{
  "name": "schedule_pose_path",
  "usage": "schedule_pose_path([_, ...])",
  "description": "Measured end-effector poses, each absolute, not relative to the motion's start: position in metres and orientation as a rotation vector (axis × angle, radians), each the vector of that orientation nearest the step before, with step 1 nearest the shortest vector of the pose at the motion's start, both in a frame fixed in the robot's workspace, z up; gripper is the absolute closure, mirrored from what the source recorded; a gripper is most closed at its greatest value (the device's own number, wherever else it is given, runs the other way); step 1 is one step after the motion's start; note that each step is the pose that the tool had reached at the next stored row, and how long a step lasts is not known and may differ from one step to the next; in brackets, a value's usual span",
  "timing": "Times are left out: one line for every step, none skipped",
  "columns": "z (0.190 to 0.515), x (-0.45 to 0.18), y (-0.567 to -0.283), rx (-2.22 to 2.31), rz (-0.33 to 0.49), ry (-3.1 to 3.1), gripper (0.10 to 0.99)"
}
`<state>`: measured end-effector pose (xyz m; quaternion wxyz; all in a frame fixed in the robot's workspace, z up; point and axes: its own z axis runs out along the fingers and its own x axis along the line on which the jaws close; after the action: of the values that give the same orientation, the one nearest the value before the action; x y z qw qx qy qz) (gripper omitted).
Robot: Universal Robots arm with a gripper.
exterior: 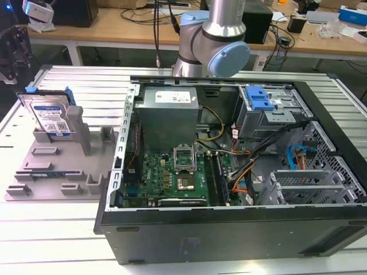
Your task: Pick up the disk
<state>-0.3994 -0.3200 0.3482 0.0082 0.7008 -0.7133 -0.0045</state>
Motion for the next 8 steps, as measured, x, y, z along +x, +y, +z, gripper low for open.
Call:
schedule_pose_path([0.3477, -0.3994, -0.3190, 2.190, -0.014, -2.229, 0.604])
schedule_pose_path([0.3471, -0.3994, -0.3187, 2.190, -0.014, -2.229, 0.604])
schedule_pose_path([0.3460, -0.3993, -0.3185, 2.190, -0.014, -2.229, 0.604])
schedule_pose_path([0.3450, -0.3994, -0.3182, 2.190, -0.014, -2.229, 0.604])
schedule_pose_path([0.3433, -0.3995, -0.3175, 2.190, -0.014, -2.229, 0.604])
schedule_pose_path([0.3423, -0.3994, -0.3170, 2.190, -0.014, -2.229, 0.604])
schedule_pose_path([0.3411, -0.3994, -0.3165, 2.190, -0.014, -2.229, 0.604])
schedule_pose_path([0.3404, -0.3994, -0.3162, 2.190, -0.014, -2.229, 0.604])
